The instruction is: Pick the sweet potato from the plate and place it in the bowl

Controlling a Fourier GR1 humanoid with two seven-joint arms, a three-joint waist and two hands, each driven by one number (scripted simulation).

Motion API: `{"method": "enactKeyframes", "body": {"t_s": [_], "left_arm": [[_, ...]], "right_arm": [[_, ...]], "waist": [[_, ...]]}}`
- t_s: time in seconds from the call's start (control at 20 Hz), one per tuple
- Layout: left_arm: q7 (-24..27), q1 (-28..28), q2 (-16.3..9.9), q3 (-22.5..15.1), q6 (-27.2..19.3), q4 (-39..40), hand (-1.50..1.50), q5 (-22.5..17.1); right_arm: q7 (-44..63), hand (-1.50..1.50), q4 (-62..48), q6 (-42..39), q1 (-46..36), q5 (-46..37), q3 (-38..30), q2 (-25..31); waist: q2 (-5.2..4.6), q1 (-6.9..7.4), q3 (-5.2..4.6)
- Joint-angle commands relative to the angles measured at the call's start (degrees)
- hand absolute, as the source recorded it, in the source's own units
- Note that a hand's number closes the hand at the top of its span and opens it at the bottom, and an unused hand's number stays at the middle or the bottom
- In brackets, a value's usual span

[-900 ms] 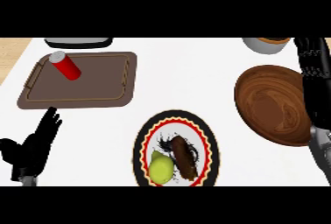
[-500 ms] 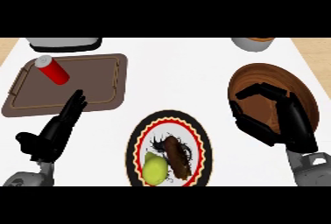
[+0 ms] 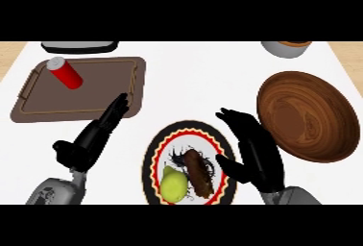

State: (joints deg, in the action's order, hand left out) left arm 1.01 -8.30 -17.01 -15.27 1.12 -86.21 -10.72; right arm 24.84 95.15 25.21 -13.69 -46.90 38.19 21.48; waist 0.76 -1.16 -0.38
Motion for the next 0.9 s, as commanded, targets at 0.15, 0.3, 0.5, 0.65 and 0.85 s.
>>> {"method": "enactKeyframes", "body": {"t_s": [0.15,0.3,0.5,0.65,0.85], "left_arm": [[-0.8,0.6,1.2,-2.1,-0.2,-1.0,0.0,1.1],[-0.6,0.3,2.0,-2.3,-1.2,-0.8,0.0,1.8],[-2.7,-2.1,2.3,-2.4,-1.0,-1.5,0.0,1.6],[-2.5,-0.9,2.3,-2.1,-1.1,-1.9,0.0,1.2],[-2.6,-1.1,2.4,-3.1,-0.8,-2.4,0.0,2.0]], "right_arm": [[22.5,-1.5,-2.4,-23.3,-7.7,-15.6,6.5,-3.0],[29.7,-1.5,-5.7,-36.0,-6.7,-14.2,9.7,-5.7],[41.8,-1.5,-7.4,-50.9,-8.6,-8.8,10.0,-17.5],[48.0,-1.5,-7.9,-57.7,-10.1,-4.6,8.1,-21.1],[54.3,-1.5,-8.2,-58.4,-10.4,-0.3,7.5,-21.3]], "waist": [[0.23,1.19,-0.19],[-0.13,1.33,-0.24],[-0.48,1.63,-0.13],[-0.47,2.42,0.0],[-0.41,2.4,0.1]]}}
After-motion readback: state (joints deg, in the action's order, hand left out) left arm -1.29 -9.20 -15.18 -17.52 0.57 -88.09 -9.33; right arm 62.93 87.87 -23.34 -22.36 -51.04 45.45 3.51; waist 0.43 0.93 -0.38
